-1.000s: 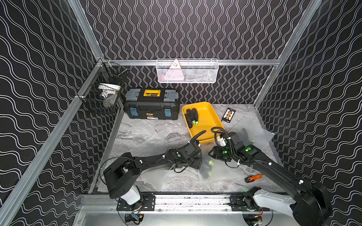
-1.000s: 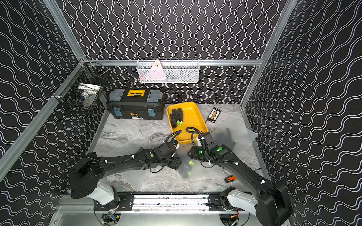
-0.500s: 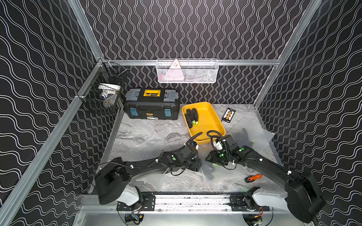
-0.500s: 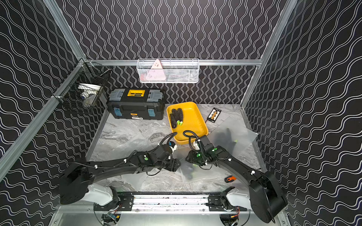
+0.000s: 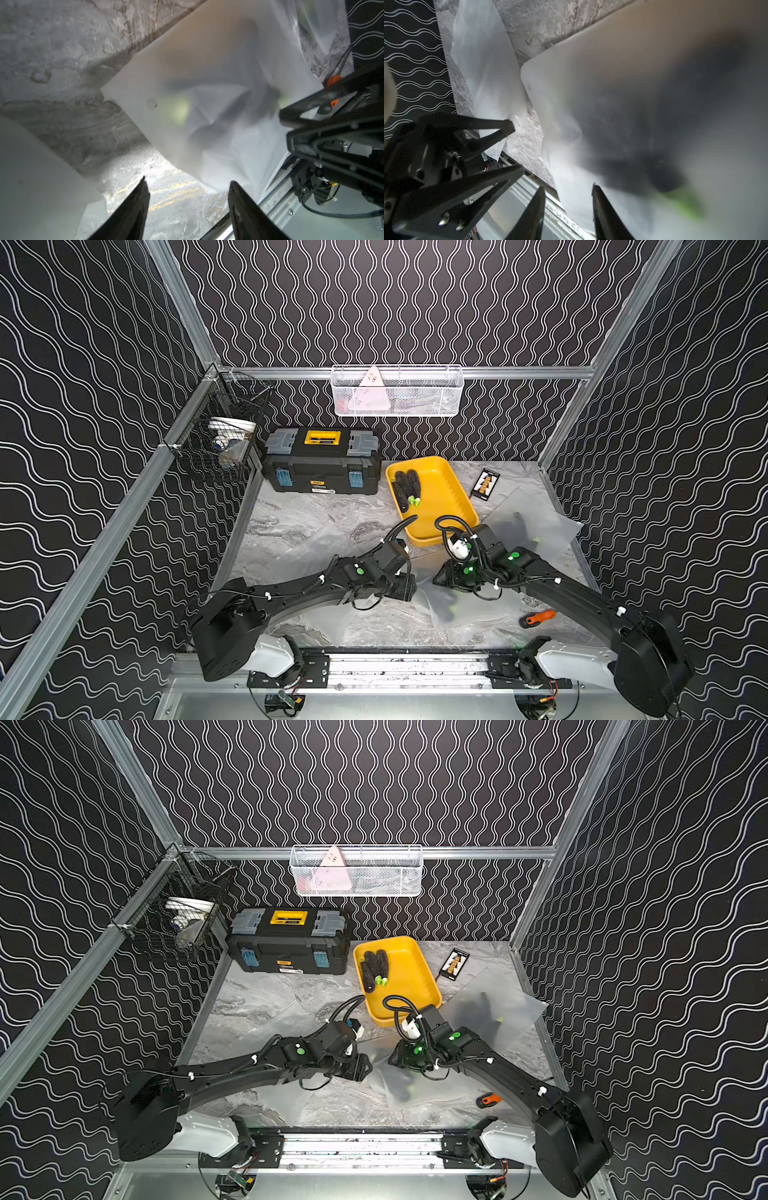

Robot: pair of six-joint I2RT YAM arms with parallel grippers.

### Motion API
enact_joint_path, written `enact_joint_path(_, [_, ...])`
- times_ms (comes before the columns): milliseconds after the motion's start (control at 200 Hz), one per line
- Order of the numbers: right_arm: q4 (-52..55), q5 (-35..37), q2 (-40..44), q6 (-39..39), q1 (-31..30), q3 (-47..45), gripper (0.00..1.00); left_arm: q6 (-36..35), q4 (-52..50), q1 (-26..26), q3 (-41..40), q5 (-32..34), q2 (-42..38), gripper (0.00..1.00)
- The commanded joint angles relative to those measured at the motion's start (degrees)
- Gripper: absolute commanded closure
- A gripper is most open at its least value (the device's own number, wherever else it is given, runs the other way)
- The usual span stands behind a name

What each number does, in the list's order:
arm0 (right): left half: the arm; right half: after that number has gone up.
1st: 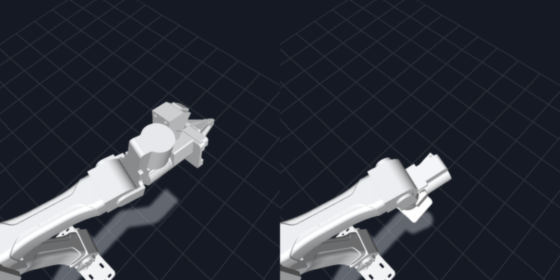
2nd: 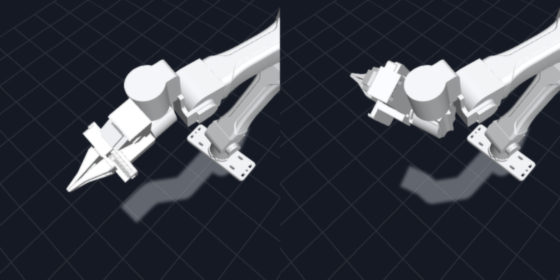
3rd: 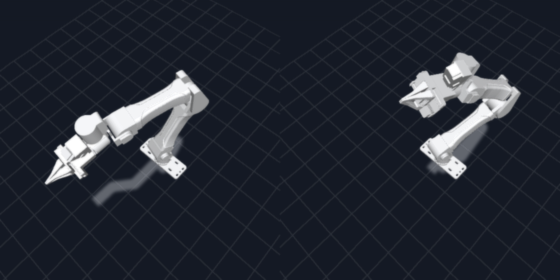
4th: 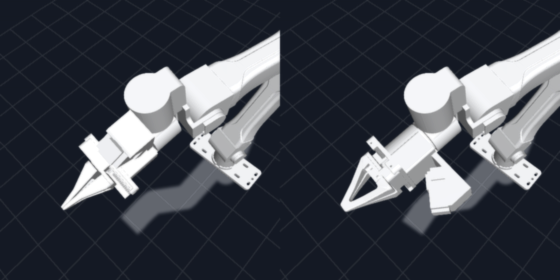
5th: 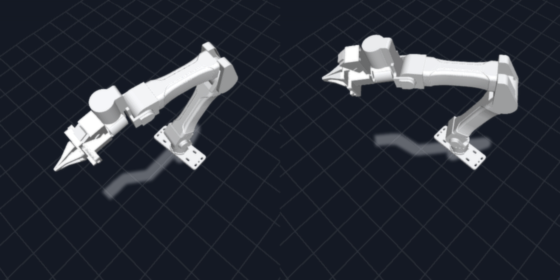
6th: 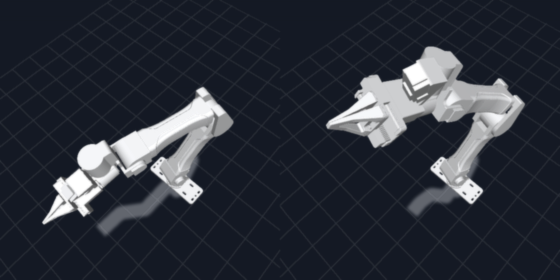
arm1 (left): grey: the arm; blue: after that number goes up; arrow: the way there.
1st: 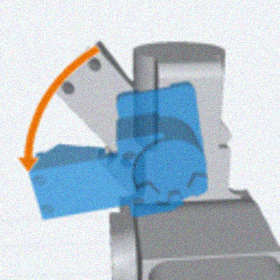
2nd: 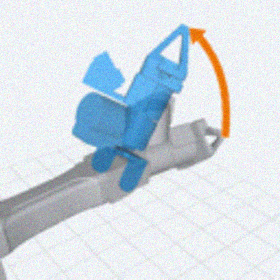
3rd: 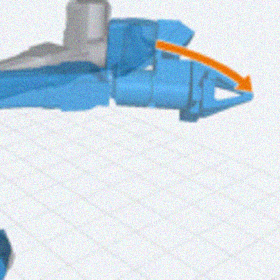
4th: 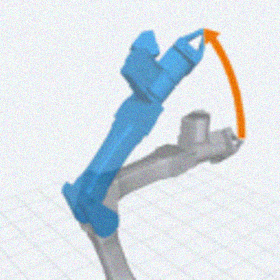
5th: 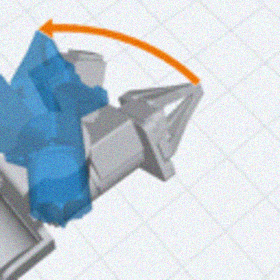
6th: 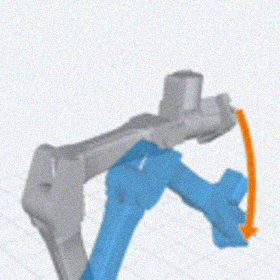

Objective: Place the eggplant in a zip-top bag and seal the zipper
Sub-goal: Adjust the zipper food storage bag at the center of the board.

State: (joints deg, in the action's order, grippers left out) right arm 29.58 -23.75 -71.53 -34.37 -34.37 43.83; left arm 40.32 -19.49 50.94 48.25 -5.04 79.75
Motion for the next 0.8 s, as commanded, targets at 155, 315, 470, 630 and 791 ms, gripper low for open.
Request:
enact_joint_path(155, [-6.1,3.6,-4.4,-4.1,0.1,-1.2,0.59,7.4,4.8,1.5,-5.4,-5.6,-0.5,0.34])
enact_joint_path(315, [-6.5,5.6,-5.5,-5.0,0.7,-1.7,0.59,10.8,12.2,2.8,-7.8,-7.0,2.4,0.35])
enact_joint_path(470, [-5.9,6.6,-6.0,-4.5,1.2,-2.0,0.58,15.0,21.4,2.8,-11.3,-8.4,3.8,0.35])
enact_joint_path(630, [-6.2,6.8,-6.9,-4.2,1.4,-2.2,0.57,19.3,30.7,2.8,-15.0,-9.2,4.8,0.33])
enact_joint_path(791, [-6.4,6.8,-8.0,-4.1,1.5,-2.3,0.56,21.5,35.4,2.9,-16.2,-8.5,4.1,0.33])
